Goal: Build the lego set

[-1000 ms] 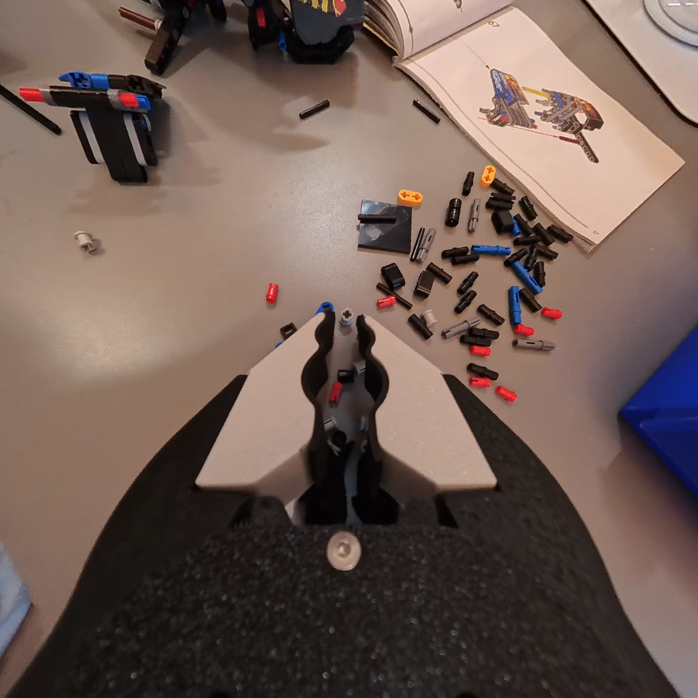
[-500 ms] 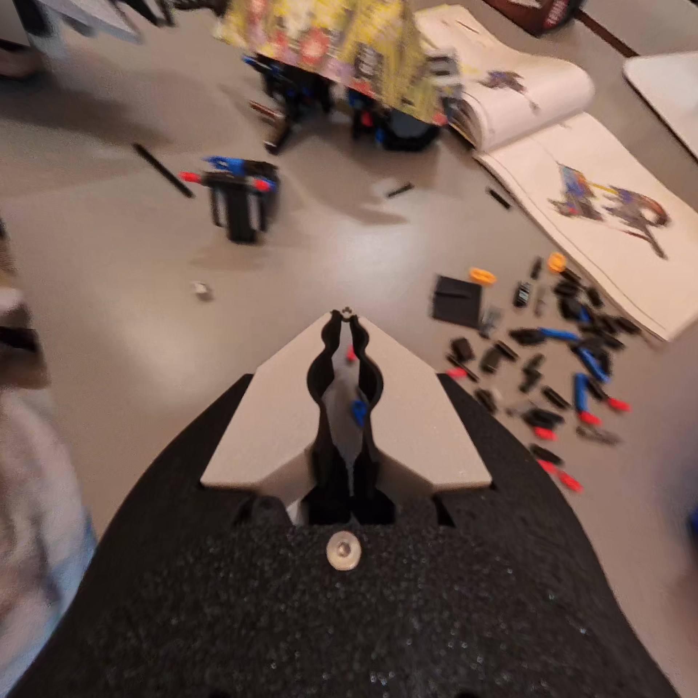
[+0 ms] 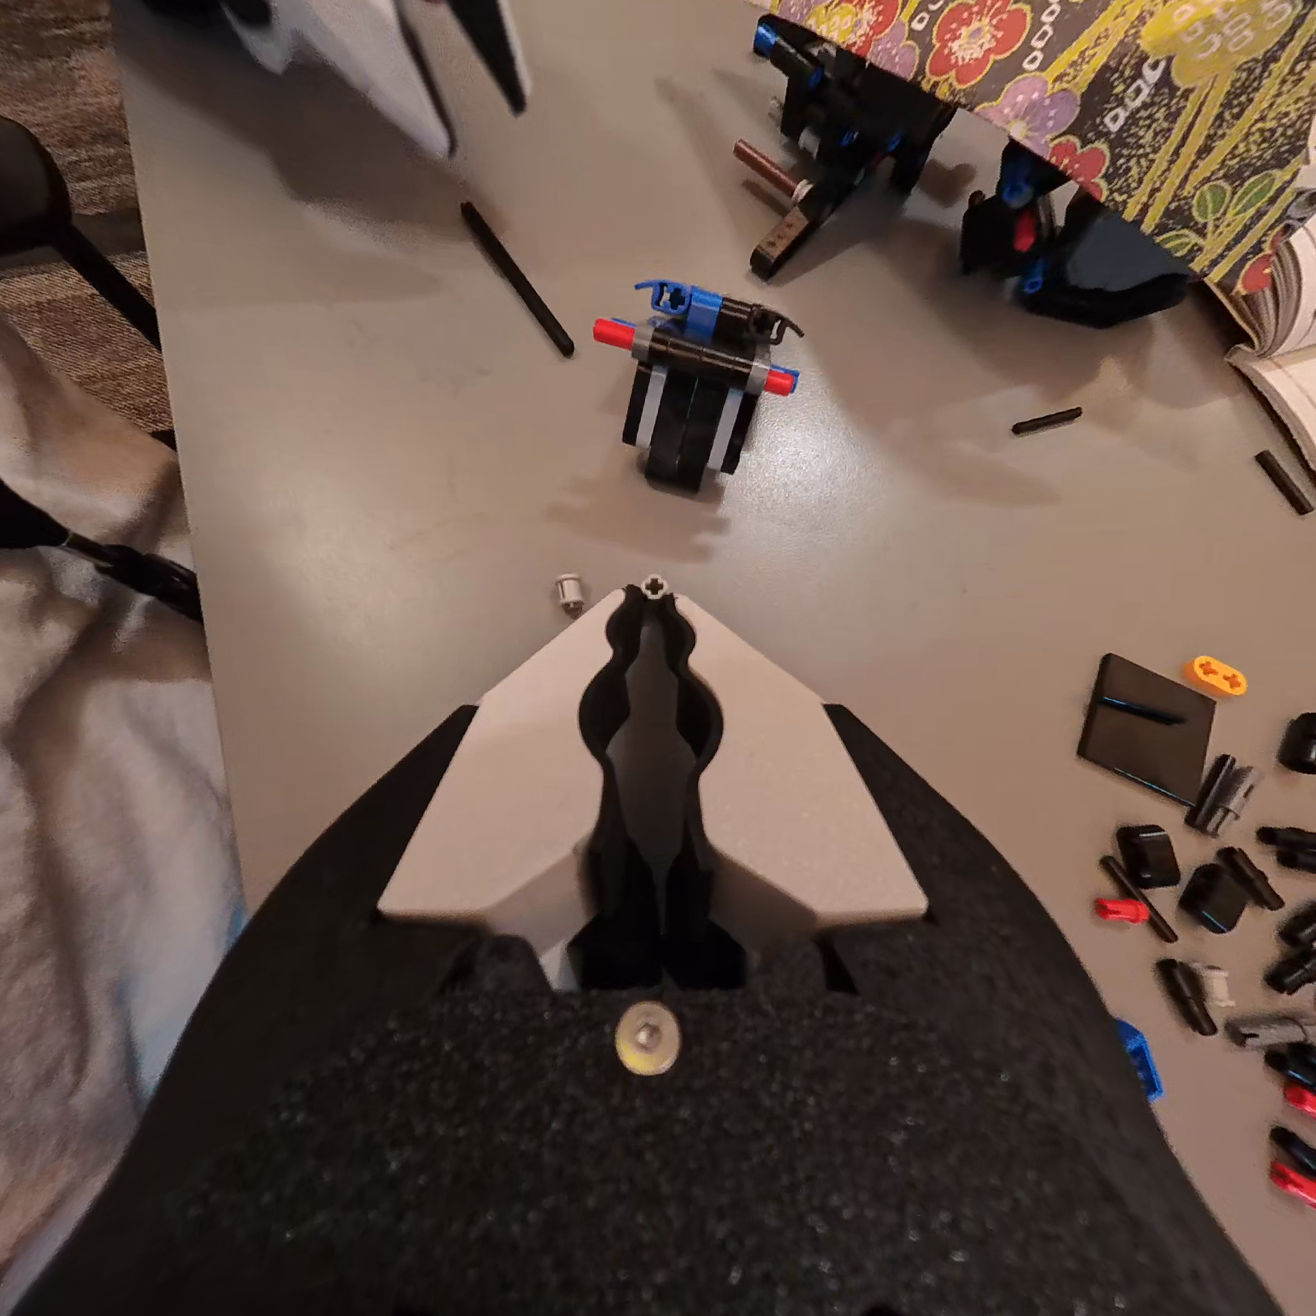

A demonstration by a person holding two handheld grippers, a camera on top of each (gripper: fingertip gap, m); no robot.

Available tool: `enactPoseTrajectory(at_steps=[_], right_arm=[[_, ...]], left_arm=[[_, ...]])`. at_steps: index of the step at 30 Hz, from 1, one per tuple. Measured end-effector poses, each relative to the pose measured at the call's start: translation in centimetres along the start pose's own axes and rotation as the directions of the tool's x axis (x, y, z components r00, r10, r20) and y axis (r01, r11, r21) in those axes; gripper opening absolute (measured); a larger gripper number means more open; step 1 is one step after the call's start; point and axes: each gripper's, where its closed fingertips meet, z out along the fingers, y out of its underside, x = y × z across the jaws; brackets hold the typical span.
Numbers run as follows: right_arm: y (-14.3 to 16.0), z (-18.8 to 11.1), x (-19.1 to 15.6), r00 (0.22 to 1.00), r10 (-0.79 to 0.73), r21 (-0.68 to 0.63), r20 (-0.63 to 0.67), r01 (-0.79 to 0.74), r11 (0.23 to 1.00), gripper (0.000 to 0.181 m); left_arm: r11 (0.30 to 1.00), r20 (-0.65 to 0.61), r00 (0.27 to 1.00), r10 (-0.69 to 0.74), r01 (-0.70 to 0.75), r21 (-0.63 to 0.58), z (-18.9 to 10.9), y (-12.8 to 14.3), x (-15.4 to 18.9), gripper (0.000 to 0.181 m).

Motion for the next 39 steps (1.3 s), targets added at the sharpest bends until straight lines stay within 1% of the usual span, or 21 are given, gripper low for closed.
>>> enactPoseTrajectory(at_steps=[2, 6, 12, 14, 17, 18, 19, 22, 24, 25, 26, 28, 30, 34, 37, 39], right_arm=[[0.0, -0.1, -0.1, 1.000, 0.013, 0.006, 0.007, -0.013, 1.000, 0.007], [-0.1, -1.0, 0.0, 1.000, 0.025, 0.031, 0.000, -0.025, 0.999, 0.010], [-1.5, -2.1, -0.3, 0.998, 0.056, 0.132, 0.032, -0.060, 0.989, 0.012], [-2.1, -2.1, -1.2, 0.996, 0.053, 0.165, 0.067, -0.064, 0.984, 0.014], [-3.2, -1.8, -2.6, 0.991, 0.050, 0.221, 0.127, -0.078, 0.972, 0.017], [-3.5, -1.6, -2.9, 0.990, 0.047, 0.230, 0.133, -0.077, 0.970, 0.019], [-3.9, -1.5, -3.0, 0.990, 0.051, 0.243, 0.130, -0.081, 0.967, 0.021], [-5.7, -1.6, -3.2, 0.991, 0.060, 0.314, 0.123, -0.096, 0.945, 0.019], [-7.3, -2.1, -3.5, 0.984, 0.088, 0.365, 0.152, -0.138, 0.921, 0.018], [-8.0, -2.3, -3.5, 0.978, 0.111, 0.392, 0.177, -0.174, 0.904, 0.019], [-8.7, -2.5, -3.5, 0.969, 0.135, 0.413, 0.206, -0.212, 0.886, 0.019], [-9.6, -2.8, -3.7, 0.946, 0.169, 0.434, 0.277, -0.280, 0.856, 0.020], [-10.2, -3.0, -4.0, 0.930, 0.174, 0.448, 0.325, -0.313, 0.837, 0.020], [-10.1, -2.5, -3.9, 0.954, 0.149, 0.453, 0.259, -0.256, 0.854, 0.016], [-10.3, -2.7, -3.9, 0.951, 0.160, 0.466, 0.265, -0.272, 0.842, 0.002], [-10.3, -2.7, -3.9, 0.944, 0.175, 0.468, 0.279, -0.293, 0.834, 0.002]], left_arm=[[0.997, -0.002, 0.999, 0.038, -0.038, -0.069, 0.5, 1.1, 0.4, 0.026], [0.993, -0.026, 0.999, 0.044, -0.047, -0.105, 1.0, 1.4, 0.6, 0.025], [0.982, -0.051, 0.994, 0.101, -0.107, -0.153, 2.5, 1.3, 0.9, 0.014], [0.980, -0.055, 0.991, 0.119, -0.127, -0.156, 2.7, 1.1, 1.0, 0.003], [0.972, -0.036, 0.985, 0.166, -0.169, -0.162, 2.9, 1.0, 1.1, 0.002], [0.973, -0.017, 0.983, 0.182, -0.182, -0.142, 2.8, 0.7, 0.9, 0.002], [0.979, -0.015, 0.984, 0.176, -0.177, -0.097, 2.6, 0.1, 1.1, 0.002], [0.981, -0.085, 0.983, 0.162, -0.151, 0.119, 1.2, -3.2, 3.1, 0.002], [0.959, -0.145, 0.977, 0.158, -0.117, 0.258, 0.1, -5.3, 4.6, 0.001], [0.947, -0.169, 0.973, 0.159, -0.103, 0.303, -0.2, -6.0, 5.3, 0.001], [0.941, -0.178, 0.970, 0.165, -0.101, 0.322, -0.2, -6.3, 5.6, 0.001], [0.935, -0.152, 0.969, 0.194, -0.135, 0.329, 0.1, -6.5, 5.7, 0.002], [0.931, -0.146, 0.966, 0.215, -0.158, 0.330, 0.3, -6.5, 5.9, 0.002], [0.925, -0.149, 0.963, 0.224, -0.161, 0.345, 0.5, -6.7, 6.2, 0.001], [0.920, -0.155, 0.961, 0.230, -0.163, 0.355, 0.6, -6.8, 6.4, 0.002], [0.918, -0.142, 0.960, 0.240, -0.177, 0.356, 0.8, -6.7, 6.5, 0.001]])
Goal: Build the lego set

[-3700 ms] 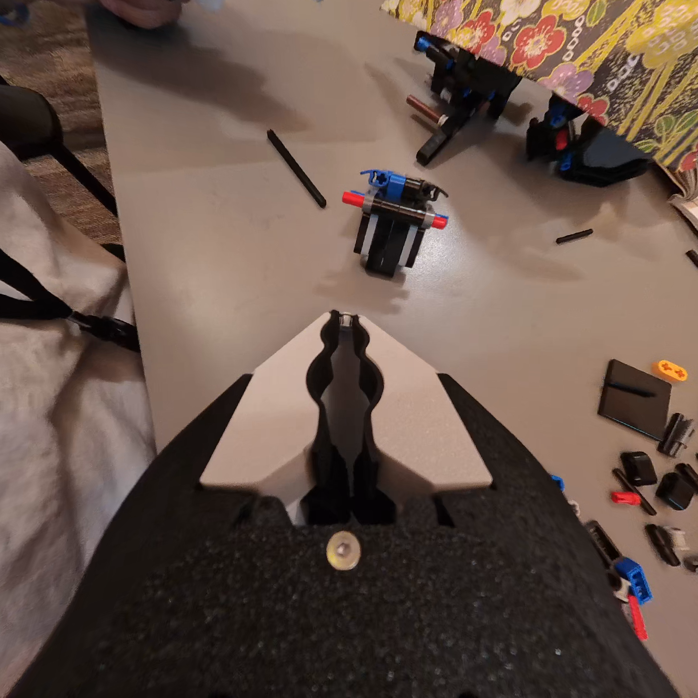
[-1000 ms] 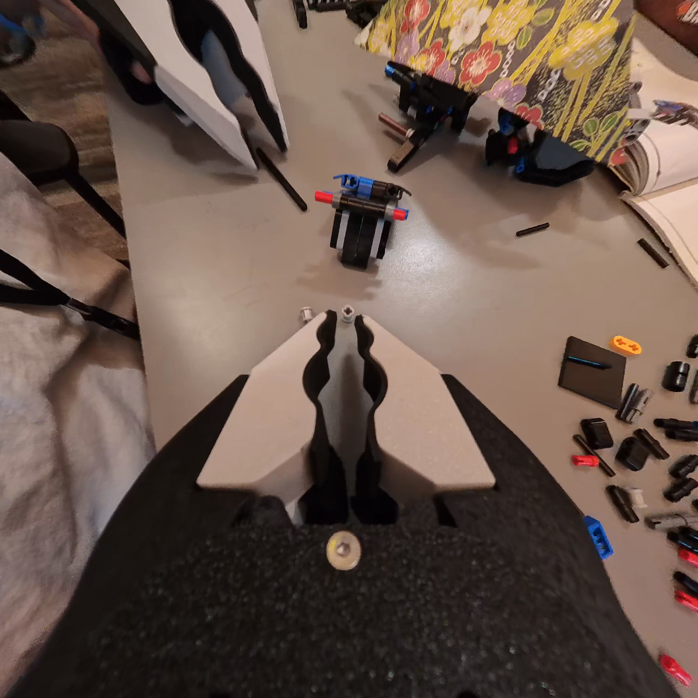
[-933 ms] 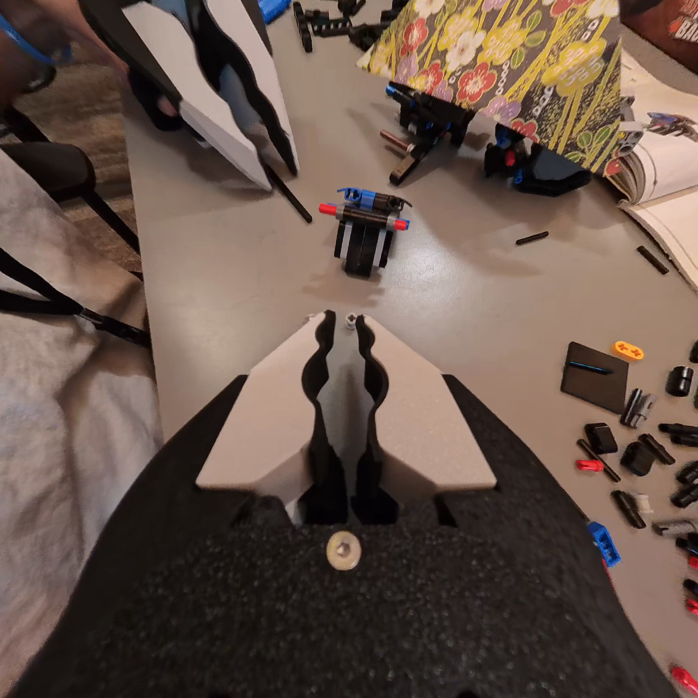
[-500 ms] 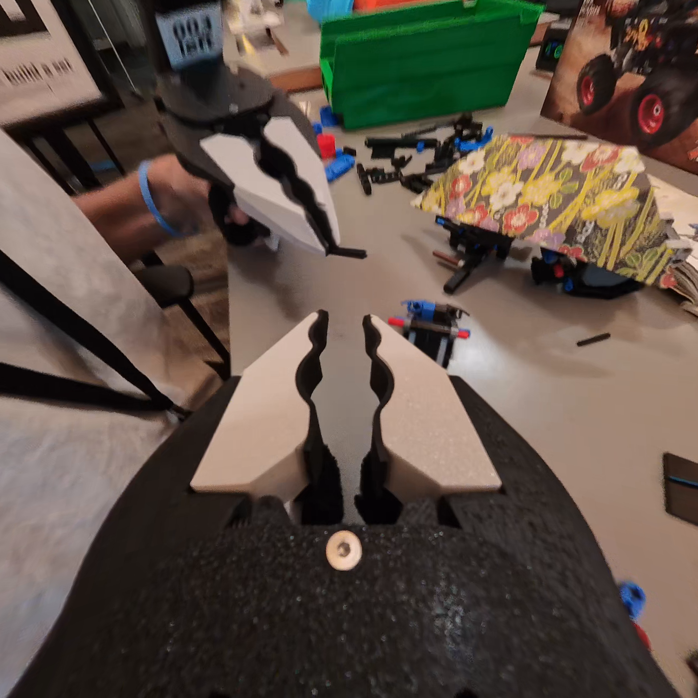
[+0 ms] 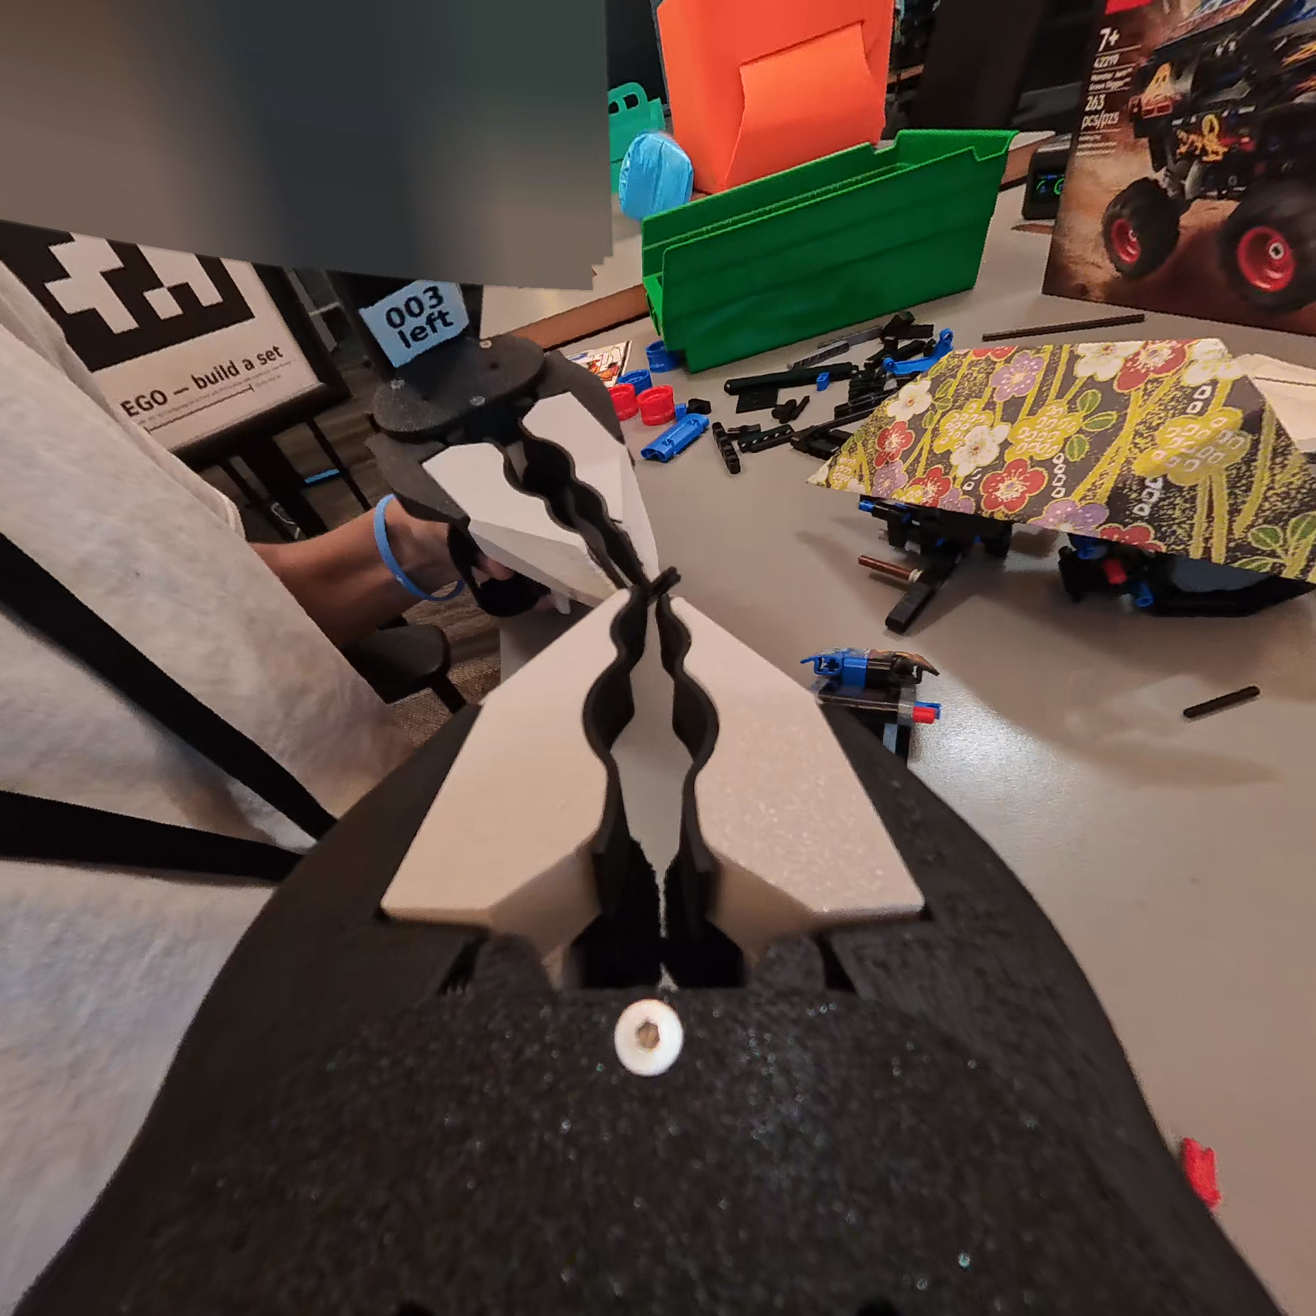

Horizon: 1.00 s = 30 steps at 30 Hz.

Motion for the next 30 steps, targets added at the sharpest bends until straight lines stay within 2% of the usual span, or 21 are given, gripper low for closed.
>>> enactPoseTrajectory(at_steps=[4, 9, 10, 17, 24, 30], right_arm=[[-0.2, -0.1, 0.0, 0.998, 0.060, 0.021, 0.027, -0.061, 0.998, 0.011], [-1.1, -0.2, 0.4, 0.994, 0.109, 0.081, 0.026, -0.111, 0.991, 0.008], [-1.1, -0.2, 0.4, 0.992, 0.124, 0.080, 0.038, -0.126, 0.989, 0.003], [-1.0, -0.4, 1.1, 0.995, 0.095, 0.083, -0.012, -0.094, 0.992, 0.003], [-0.7, -0.3, 1.0, 0.993, 0.116, 0.077, 0.003, -0.116, 0.990, 0.004], [-0.3, -0.7, 1.0, 0.991, 0.128, 0.041, 0.023, -0.129, 0.991, 0.009]], left_arm=[[1.000, 0.022, 1.000, 0.016, -0.016, 0.005, 0.1, -0.1, -0.3, 0.002], [1.000, 0.027, 0.999, 0.018, -0.018, 0.012, 0.4, -0.2, -0.1, 0.002], [1.000, 0.033, 0.999, 0.024, -0.024, 0.014, 0.5, -0.2, -0.1, 0.001], [1.000, 0.084, 0.996, 0.013, -0.013, -0.008, 1.3, -0.1, -0.6, 0.003], [1.000, 0.090, 0.996, 0.015, -0.013, -0.017, 2.1, -0.2, -0.3, 0.002], [0.994, 0.123, 0.988, 0.092, -0.085, -0.062, 2.0, 0.3, -0.6, 0.002]])
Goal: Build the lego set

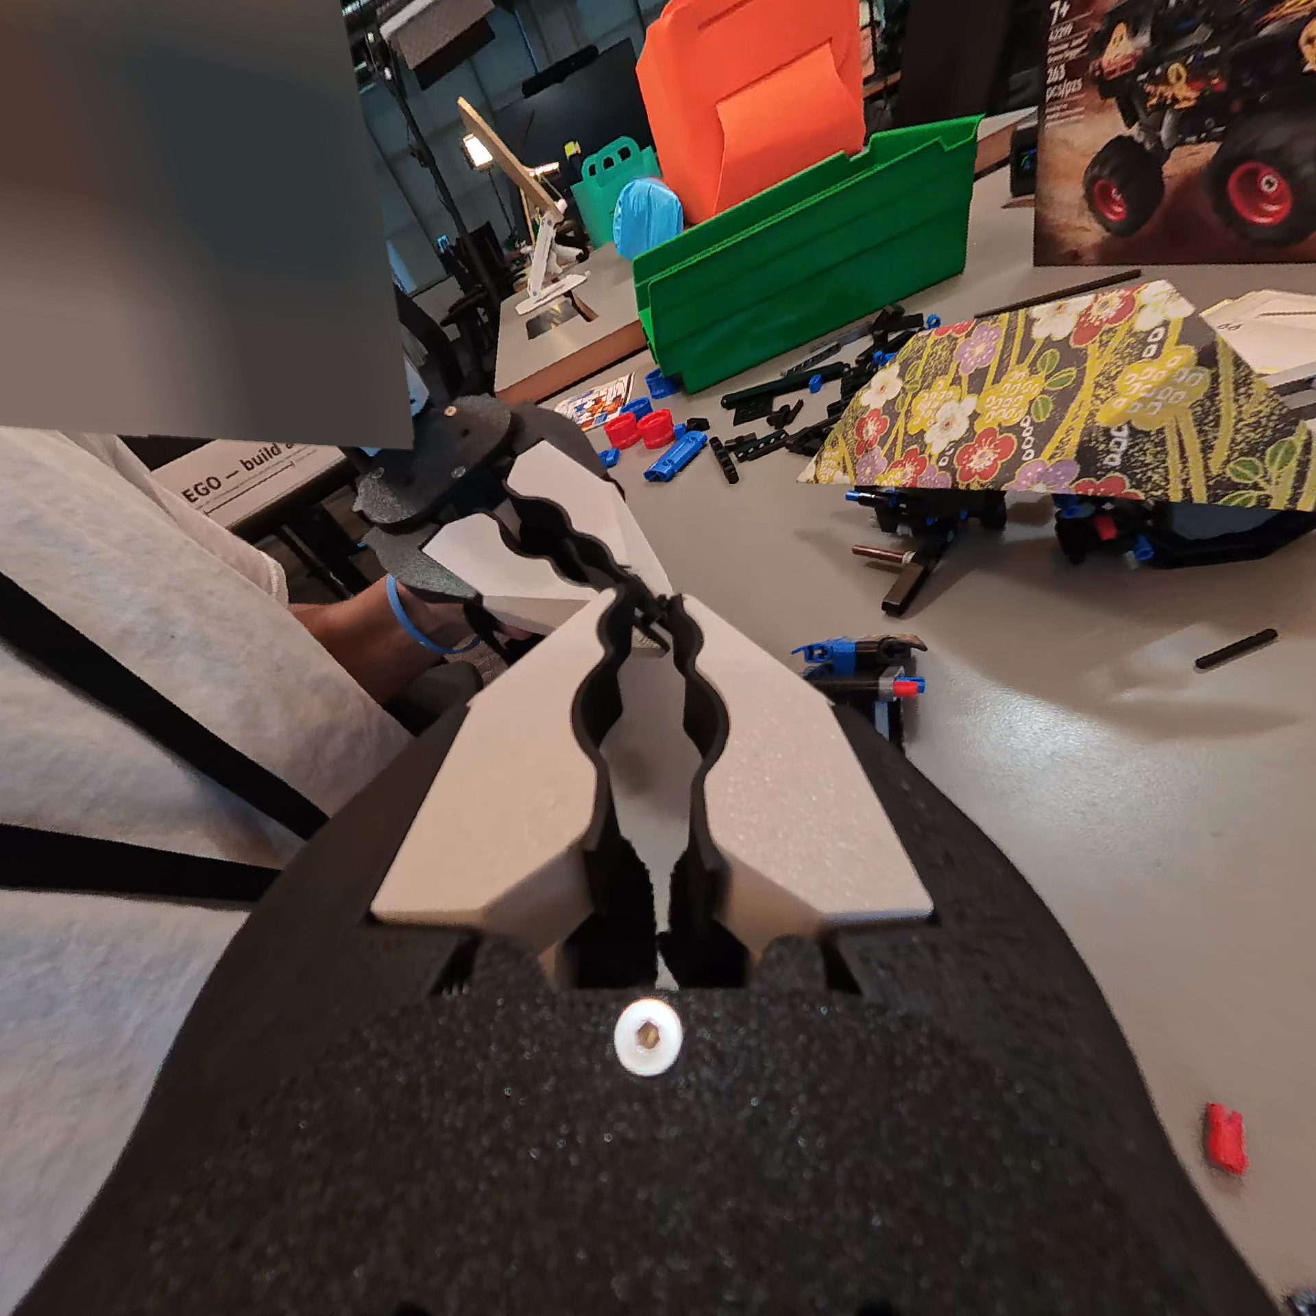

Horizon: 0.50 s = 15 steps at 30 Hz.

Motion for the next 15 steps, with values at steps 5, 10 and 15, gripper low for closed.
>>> enactPoseTrajectory(at_steps=[5, 10, 15], right_arm=[[-0.1, 0.2, -0.2, 0.997, 0.069, 0.018, 0.043, -0.070, 0.997, 0.003], [-1.4, 0.0, -1.0, 0.889, 0.370, 0.102, 0.268, -0.408, 0.907, 0.003], [-2.0, 0.0, -1.3, 0.806, 0.462, 0.119, 0.369, -0.534, 0.837, 0.003]], left_arm=[[1.000, 0.014, 1.000, 0.027, -0.027, 0.015, -0.2, -0.4, 0.0, 0.003], [0.984, 0.008, 1.000, 0.004, -0.005, 0.176, -1.2, -2.6, 0.1, 0.002], [0.970, 0.042, 0.999, 0.020, -0.030, 0.242, -1.5, -3.5, 0.0, 0.003]])
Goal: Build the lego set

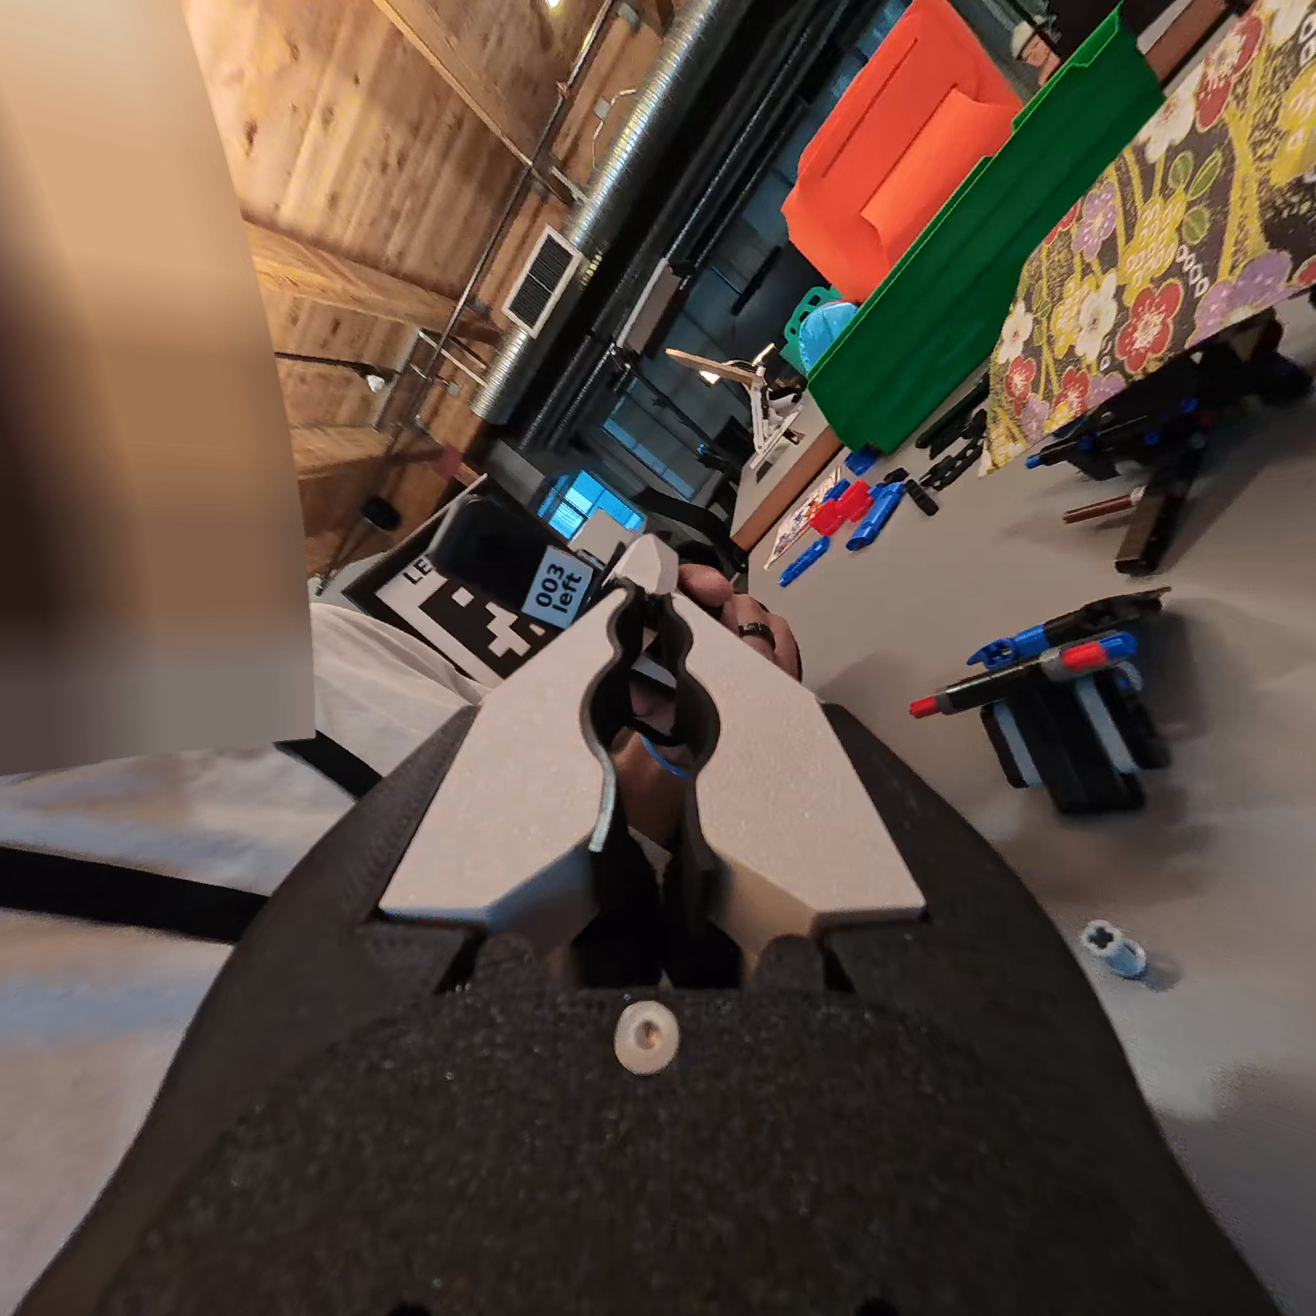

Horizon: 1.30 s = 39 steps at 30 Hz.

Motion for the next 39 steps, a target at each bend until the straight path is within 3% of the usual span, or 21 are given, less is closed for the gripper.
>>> enactPoseTrajectory(at_steps=[10, 18, 29, 34, 39], right_arm=[[0.0, -0.7, -0.1, 1.000, -0.024, -0.047, -0.009, 0.024, 0.999, 0.003], [0.1, -0.6, -0.3, 0.990, 0.119, -0.013, 0.080, -0.119, 0.993, 0.003], [0.6, -0.1, -0.6, 0.987, 0.128, -0.023, 0.096, -0.127, 0.992, 0.003], [0.9, -0.2, -0.1, 0.996, 0.081, -0.068, 0.039, -0.078, 0.995, 0.003], [-0.3, -2.6, 0.7, 0.977, -0.184, -0.153, -0.106, 0.167, 0.974, 0.018]], left_arm=[[1.000, -0.020, 1.000, 0.022, -0.022, -0.017, -0.1, 0.1, 0.2, 0.002], [1.000, -0.034, 0.999, -0.001, 0.001, -0.001, -0.1, -0.2, 0.4, 0.002], [1.000, -0.044, 0.999, -0.005, 0.006, 0.006, 0.0, -0.4, 0.6, 0.002], [0.999, -0.047, 0.999, 0.002, -0.004, -0.036, 0.1, 0.2, 0.6, 0.002], [0.998, -0.052, 0.999, 0.000, -0.004, -0.069, -0.3, 1.3, 0.2, 0.002]])
